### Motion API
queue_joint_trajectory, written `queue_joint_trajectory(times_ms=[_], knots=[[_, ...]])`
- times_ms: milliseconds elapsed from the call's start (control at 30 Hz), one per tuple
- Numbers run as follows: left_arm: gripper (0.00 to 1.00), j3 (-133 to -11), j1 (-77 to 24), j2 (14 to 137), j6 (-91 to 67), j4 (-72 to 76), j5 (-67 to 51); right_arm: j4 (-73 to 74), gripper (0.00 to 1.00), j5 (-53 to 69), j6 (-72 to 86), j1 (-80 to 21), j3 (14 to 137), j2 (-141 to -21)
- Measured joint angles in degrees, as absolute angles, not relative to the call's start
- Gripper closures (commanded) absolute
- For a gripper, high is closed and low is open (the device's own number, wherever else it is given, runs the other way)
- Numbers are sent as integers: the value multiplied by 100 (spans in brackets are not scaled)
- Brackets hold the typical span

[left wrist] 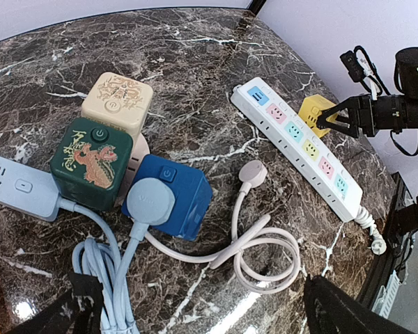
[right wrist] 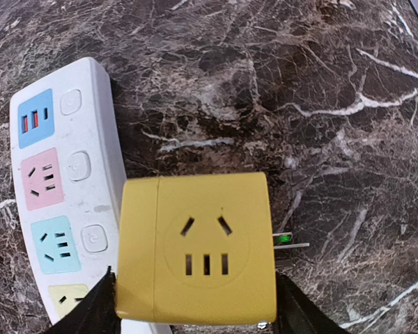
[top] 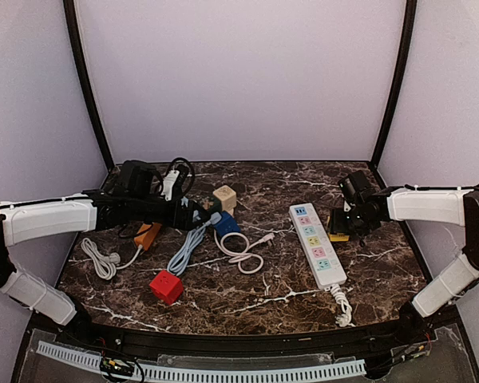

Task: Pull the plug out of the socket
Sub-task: Place the socket at the center of the board.

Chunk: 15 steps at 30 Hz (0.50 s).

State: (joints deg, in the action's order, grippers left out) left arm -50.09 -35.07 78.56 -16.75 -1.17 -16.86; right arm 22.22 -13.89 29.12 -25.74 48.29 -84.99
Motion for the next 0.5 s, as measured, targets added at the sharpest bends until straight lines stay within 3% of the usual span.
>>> queue_joint_trajectory(times_ms=[100,200,500], knots=[[1,-5015,-3496,7854,-1693,-150,-1664,2156,13,-1367,2978,-2574,4829,-8495],[1,-5068,-3463,7852,-1673,-340,-1623,2112,4,-1382,2963,-2574,4829,-8458],[1,-5450,-3111,7754,-1297,-987,-1643,2204,2,-1459,2893,-2574,4845,-7859]])
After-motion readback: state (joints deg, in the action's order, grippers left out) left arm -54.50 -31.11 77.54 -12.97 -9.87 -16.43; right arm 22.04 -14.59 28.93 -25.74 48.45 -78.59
